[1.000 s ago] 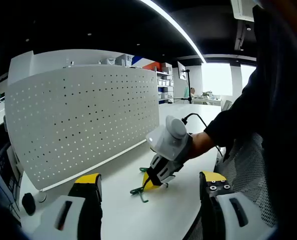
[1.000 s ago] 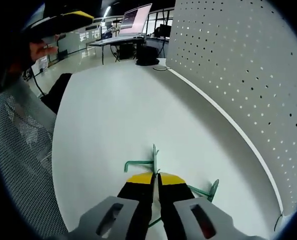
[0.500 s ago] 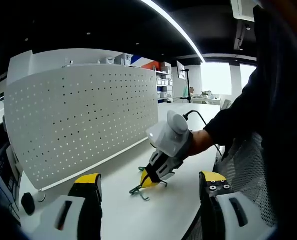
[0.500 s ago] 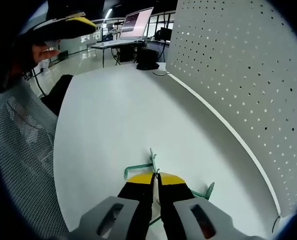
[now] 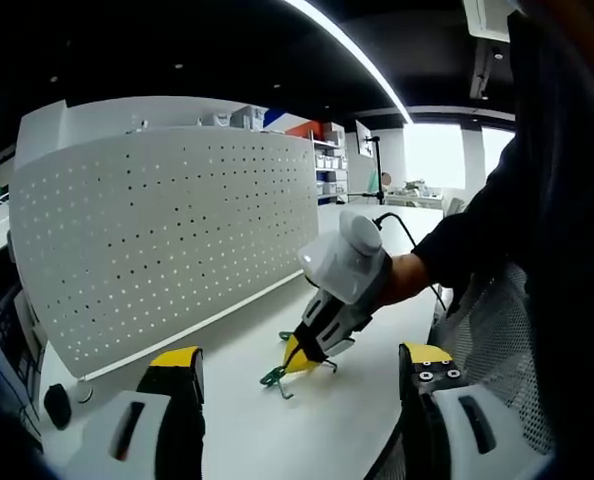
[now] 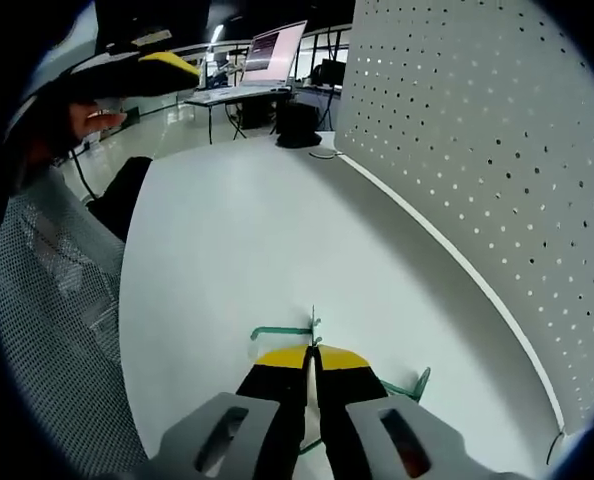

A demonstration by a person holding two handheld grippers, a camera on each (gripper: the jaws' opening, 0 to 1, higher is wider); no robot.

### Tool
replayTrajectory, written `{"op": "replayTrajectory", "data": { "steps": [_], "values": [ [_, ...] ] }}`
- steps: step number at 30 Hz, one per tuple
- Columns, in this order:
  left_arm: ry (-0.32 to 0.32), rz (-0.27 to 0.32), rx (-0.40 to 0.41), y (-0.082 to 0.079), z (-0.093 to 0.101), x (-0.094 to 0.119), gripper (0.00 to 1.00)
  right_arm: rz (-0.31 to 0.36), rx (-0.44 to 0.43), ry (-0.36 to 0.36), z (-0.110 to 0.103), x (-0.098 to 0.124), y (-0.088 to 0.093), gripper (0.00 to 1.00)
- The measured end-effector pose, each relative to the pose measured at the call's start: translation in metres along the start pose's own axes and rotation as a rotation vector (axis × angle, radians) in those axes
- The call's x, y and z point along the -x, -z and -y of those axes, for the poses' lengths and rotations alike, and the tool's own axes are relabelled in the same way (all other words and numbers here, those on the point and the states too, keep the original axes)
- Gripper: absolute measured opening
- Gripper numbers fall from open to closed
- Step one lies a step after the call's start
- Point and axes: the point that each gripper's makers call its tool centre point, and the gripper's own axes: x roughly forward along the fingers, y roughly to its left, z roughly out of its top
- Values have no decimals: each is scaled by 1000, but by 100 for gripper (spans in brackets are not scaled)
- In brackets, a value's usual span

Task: Insert the hook assembly into the mounting plate slot until the hook locks in place.

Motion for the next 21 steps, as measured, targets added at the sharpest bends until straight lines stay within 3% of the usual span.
{"op": "replayTrajectory", "data": {
  "steps": [16, 21],
  "values": [
    [3, -19, 0, 4, 1, -2, 82, 25, -50, 8, 3, 10, -8, 0],
    [-2, -13, -3, 3, 0, -1, 82, 46, -85, 7, 2, 21, -18, 0]
  ]
}}
